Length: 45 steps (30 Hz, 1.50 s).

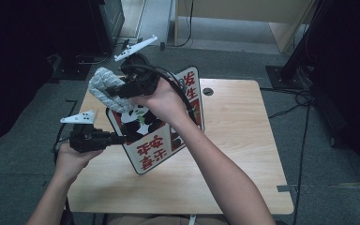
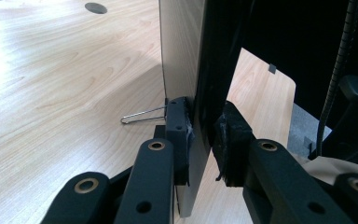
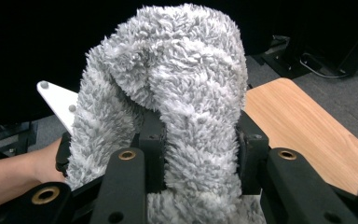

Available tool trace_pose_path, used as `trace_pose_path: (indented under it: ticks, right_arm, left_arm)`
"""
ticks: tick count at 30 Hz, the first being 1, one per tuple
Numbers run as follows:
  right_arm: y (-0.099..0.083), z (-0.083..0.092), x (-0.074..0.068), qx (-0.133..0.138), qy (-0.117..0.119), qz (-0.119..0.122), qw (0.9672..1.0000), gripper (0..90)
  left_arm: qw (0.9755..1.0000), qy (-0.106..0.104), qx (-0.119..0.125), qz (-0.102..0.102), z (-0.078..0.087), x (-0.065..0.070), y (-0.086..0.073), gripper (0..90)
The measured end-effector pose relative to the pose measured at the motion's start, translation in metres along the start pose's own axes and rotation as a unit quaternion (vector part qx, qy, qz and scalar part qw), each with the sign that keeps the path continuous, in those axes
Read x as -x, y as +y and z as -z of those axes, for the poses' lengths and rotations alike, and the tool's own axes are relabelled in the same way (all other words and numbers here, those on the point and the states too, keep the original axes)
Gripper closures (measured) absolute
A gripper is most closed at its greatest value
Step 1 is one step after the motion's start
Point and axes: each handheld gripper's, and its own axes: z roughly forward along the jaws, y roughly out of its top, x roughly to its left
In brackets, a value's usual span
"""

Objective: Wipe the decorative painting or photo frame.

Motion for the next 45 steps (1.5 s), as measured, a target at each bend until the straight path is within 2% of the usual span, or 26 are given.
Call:
trace_pose_path:
  ticks: [4, 7, 13, 18, 27, 34, 39, 45]
  right_arm:
    - [-0.001, -0.005, 0.004, -0.009, 0.015, -0.013, 0.9998, 61.5]
    - [-0.001, -0.007, 0.007, -0.01, 0.016, -0.02, 0.9996, 61.1]
    - [-0.001, -0.006, 0.005, -0.014, 0.006, -0.006, 0.9999, 65.1]
    - [0.0, -0.003, 0.009, -0.019, 0.003, -0.009, 0.9998, 65.9]
    - [-0.003, 0.003, 0.027, -0.015, 0.022, -0.047, 0.9985, 66.3]
    - [-0.004, 0.007, 0.034, -0.015, 0.027, -0.054, 0.998, 66.4]
    - [-0.004, 0.011, 0.039, -0.018, 0.021, -0.056, 0.9981, 66.3]
    - [-0.007, 0.016, 0.049, -0.014, 0.022, -0.073, 0.997, 66.2]
  left_arm:
    - [1.0, 0.0, 0.0, 0.0, 0.0, 0.0, 0.0, 77.9]
    - [1.0, 0.003, -0.001, 0.0, 0.0, 0.0, 0.0, 78.1]
    - [1.0, 0.003, 0.001, 0.001, 0.0, 0.0, 0.0, 78.2]
    - [1.0, 0.002, 0.001, 0.001, 0.0, 0.0, 0.0, 78.3]
    - [1.0, 0.002, 0.001, 0.0, 0.001, 0.0, 0.0, 78.3]
    - [1.0, 0.001, 0.001, 0.0, 0.001, 0.0, 0.0, 78.3]
    - [1.0, 0.002, 0.001, -0.001, 0.001, 0.0, 0.0, 78.3]
    - [1.0, 0.0, 0.002, 0.0, 0.001, 0.0, 0.0, 78.3]
